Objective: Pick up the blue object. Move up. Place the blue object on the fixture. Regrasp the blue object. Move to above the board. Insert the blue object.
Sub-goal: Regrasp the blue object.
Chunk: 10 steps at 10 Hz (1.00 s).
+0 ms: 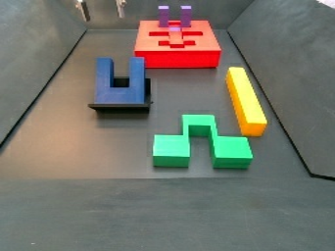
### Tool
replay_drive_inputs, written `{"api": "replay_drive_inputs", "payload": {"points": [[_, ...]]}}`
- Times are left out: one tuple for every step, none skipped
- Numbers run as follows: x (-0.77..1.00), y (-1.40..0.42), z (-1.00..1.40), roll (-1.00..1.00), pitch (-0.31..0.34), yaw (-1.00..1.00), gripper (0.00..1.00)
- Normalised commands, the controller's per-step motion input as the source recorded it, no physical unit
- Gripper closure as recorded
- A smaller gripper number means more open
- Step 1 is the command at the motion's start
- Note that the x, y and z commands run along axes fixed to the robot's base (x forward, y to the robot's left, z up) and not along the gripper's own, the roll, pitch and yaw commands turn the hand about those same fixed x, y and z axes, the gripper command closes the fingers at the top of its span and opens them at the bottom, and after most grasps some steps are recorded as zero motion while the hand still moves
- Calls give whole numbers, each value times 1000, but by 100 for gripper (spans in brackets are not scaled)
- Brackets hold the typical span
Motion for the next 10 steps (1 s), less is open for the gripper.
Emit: {"api": "replay_drive_inputs", "payload": {"points": [[0,-129,206,-249,-806,-346,0],[69,-6,177,-497,-889,-314,0],[97,0,123,-543,-914,-323,0],[123,0,77,-494,-994,-320,0],[154,0,51,-420,-1000,-280,0],[286,23,26,-283,-891,-240,0],[371,163,0,-46,-549,-154,0],[497,229,0,171,57,0,0],[557,249,0,391,426,186,0],[506,269,0,460,554,303,0]]}}
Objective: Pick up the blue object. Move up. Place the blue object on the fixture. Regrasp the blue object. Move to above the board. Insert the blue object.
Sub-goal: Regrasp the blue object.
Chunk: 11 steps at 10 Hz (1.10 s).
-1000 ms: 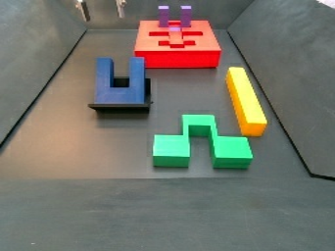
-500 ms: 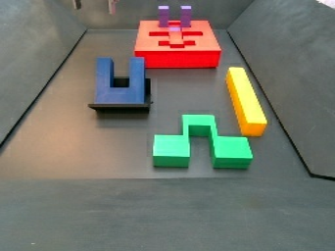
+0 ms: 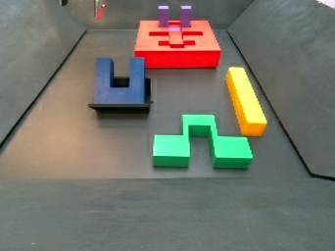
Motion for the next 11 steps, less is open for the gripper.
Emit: {"api": "replay_drive_inputs", "payload": {"points": [[369,266,6,489,629,369,0],[306,271,0,477,646,411,0],[246,223,0,371,506,503,0],[0,-34,0,23,37,186,0],[17,0,0,0,0,0,0],[-11,0,0,0,-6,0,0],[-640,-371,-226,557,-689,77,0],[-189,-6,-154,597,-231,20,0],[-31,0,89,834,0,140,0],[0,0,214,957,0,326,0],[94,71,234,903,0,471,0]]}}
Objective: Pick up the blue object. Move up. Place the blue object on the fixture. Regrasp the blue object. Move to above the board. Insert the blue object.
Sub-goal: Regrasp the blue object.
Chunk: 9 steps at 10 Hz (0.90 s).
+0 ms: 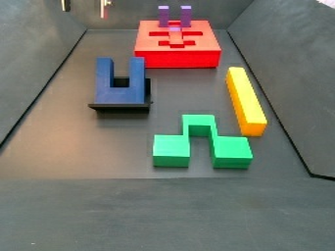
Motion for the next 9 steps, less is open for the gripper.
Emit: {"api": "replay_drive_inputs", "payload": {"points": [[63,49,197,889,0,554,0],[0,46,0,789,0,654,0],[0,117,-94,654,0,729,0],[-14,166,-211,534,0,774,0],[-43,160,-234,520,0,794,0],[-51,171,-203,546,0,763,0],[0,297,-83,549,51,517,0],[0,109,-166,391,117,37,0],[197,414,-371,51,437,-234,0]]}}
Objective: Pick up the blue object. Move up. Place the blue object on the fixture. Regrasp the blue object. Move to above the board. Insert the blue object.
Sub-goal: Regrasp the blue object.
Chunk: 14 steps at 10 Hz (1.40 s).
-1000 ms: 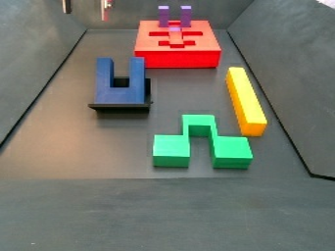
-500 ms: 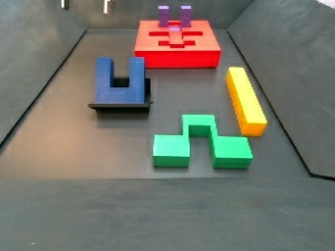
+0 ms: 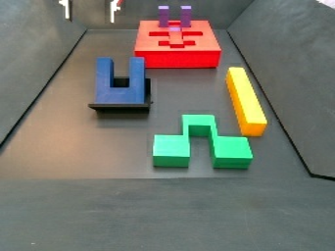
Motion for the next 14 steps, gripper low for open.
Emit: {"api": "replay_drive_inputs", "payload": {"points": [[286,386,-446,0,631,-551,0],[237,371,-386,0,640,-520,0],[3,357,-311,0,537,-349,0],[0,374,-280,86,369,-106,0],[0,340,-311,186,406,-17,0],[26,246,-371,249,394,0,0],[131,260,-311,217,297,0,0],[77,154,-237,240,229,0,0],[29,77,-149,206,169,0,0],[123,0,-251,346,180,0,0],[120,-77,-286,546,166,57,0],[9,-214,-203,674,37,51,0],[0,-206,-123,426,63,0,0],[0,-189,-26,249,49,0,0]]}}
